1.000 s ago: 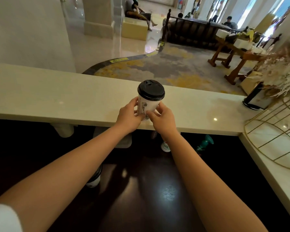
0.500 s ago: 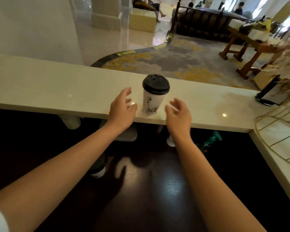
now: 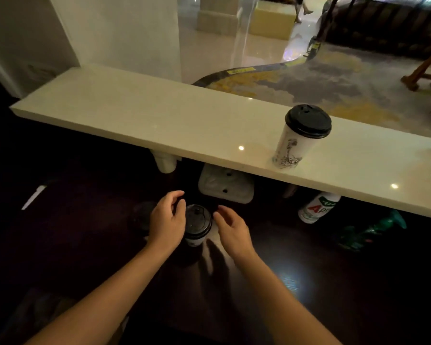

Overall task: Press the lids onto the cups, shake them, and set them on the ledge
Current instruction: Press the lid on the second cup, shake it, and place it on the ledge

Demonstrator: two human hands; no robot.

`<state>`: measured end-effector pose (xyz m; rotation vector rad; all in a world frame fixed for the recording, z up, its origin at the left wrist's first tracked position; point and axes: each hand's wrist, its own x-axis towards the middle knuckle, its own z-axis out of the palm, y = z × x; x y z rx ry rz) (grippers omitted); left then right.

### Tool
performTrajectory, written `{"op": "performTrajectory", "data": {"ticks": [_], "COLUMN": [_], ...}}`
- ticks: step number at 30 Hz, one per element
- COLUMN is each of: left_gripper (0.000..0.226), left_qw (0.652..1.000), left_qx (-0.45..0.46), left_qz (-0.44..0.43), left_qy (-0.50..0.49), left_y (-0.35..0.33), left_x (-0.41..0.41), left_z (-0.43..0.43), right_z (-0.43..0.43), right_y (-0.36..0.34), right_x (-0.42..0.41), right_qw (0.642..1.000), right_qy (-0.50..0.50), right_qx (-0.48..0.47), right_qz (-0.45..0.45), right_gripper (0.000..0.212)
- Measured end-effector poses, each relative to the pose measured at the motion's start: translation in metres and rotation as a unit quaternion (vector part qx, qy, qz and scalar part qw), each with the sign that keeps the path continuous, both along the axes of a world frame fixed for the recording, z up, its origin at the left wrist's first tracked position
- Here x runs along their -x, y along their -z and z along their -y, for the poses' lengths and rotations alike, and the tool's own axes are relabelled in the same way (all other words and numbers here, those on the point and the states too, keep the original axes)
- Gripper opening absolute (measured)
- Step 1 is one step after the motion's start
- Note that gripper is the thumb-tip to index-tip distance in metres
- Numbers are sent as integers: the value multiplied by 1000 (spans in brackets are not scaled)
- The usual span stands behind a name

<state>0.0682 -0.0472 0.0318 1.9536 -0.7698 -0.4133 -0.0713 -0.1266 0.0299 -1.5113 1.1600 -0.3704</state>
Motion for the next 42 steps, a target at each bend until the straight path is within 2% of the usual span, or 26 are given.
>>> {"op": "performTrajectory", "data": {"ticks": [5,14,18,21,31,37,42], "left_gripper": [37,31,29,30,31,34,38], "left_qw": [995,989,958,940,955,962,959], "left_qx": [-81,-33,27,13,4,11,9], "left_qz": [-50,-146,-285,-341,-289,-260,-269], "left_qy": [-5,-4,2,24,60,79,90], "left_y": [20,44,48,57,64,67,69], "left_x": [5,38,59,69,76,77,81], "left_z": [-8,1,10,14,15,9,2], "right_z": [-20,-15,-17,-18,-30,-29,-6], "right_y": [23,31,41,43,52,58,51], "right_x": [-18,14,38,53,59,52,52], "right_qw": [990,976,963,951,943,955,970], "right_qy": [30,115,174,206,232,224,190], "right_qx": [-127,-160,-175,-192,-190,-149,-125], "right_qz": [45,92,112,128,146,124,87], "right_gripper": [46,30,27,27,29,38,30]}}
